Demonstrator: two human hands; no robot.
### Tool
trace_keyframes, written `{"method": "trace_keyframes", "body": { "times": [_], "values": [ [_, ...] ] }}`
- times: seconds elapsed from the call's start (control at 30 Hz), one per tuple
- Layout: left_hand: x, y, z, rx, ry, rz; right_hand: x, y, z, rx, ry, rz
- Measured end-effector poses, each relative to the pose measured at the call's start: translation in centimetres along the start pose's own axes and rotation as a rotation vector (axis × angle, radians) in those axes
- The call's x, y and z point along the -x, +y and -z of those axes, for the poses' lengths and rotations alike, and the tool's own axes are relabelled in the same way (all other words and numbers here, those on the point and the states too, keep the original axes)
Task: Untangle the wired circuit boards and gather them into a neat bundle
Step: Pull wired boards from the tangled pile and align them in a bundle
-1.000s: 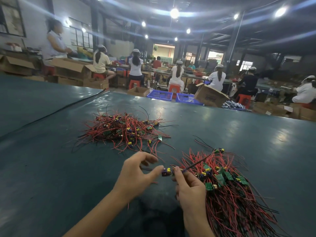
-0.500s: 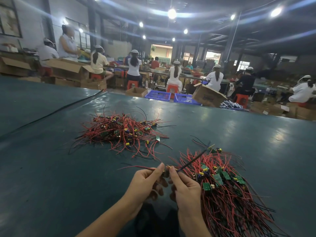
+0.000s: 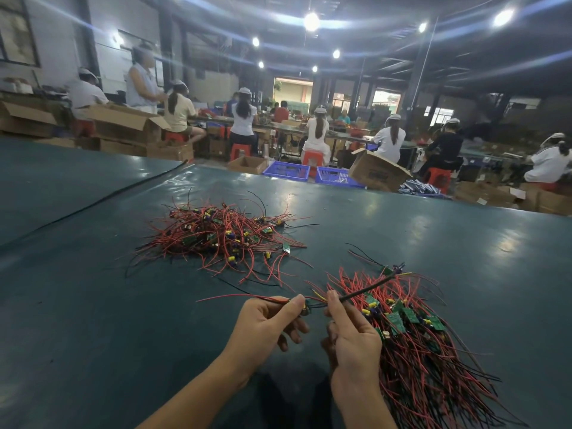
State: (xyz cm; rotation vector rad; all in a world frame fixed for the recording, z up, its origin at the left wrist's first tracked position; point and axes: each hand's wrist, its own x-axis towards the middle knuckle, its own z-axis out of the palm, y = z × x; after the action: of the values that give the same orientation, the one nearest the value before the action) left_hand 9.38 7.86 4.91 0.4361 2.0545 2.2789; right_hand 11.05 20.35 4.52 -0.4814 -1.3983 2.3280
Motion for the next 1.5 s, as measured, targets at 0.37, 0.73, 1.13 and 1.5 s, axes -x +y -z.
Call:
{"method": "trace_keyframes", "body": {
  "times": [0.37,0.73,1.13,1.5],
  "values": [
    [-0.1,-0.4,0.1,-0.071,-0.033,-0.035,0.3,0.8,-0.1,0.203,-0.191,0.126],
    [-1.1,-1.3,0.9,0.019,0.034,0.156,-1.6,-2.0,1.8,0.186,0.124,0.328],
    [-1.7,-2.1,1.8,0.049,0.114,0.208,-1.7,-3.0,1.9,-0.433,0.019,-0.254],
    [-5.3,-5.6,6.7,-1.212,0.200,-0.040,-1.7,0.0,0.5,0.015,-0.052,-0.110]
  ]
}}
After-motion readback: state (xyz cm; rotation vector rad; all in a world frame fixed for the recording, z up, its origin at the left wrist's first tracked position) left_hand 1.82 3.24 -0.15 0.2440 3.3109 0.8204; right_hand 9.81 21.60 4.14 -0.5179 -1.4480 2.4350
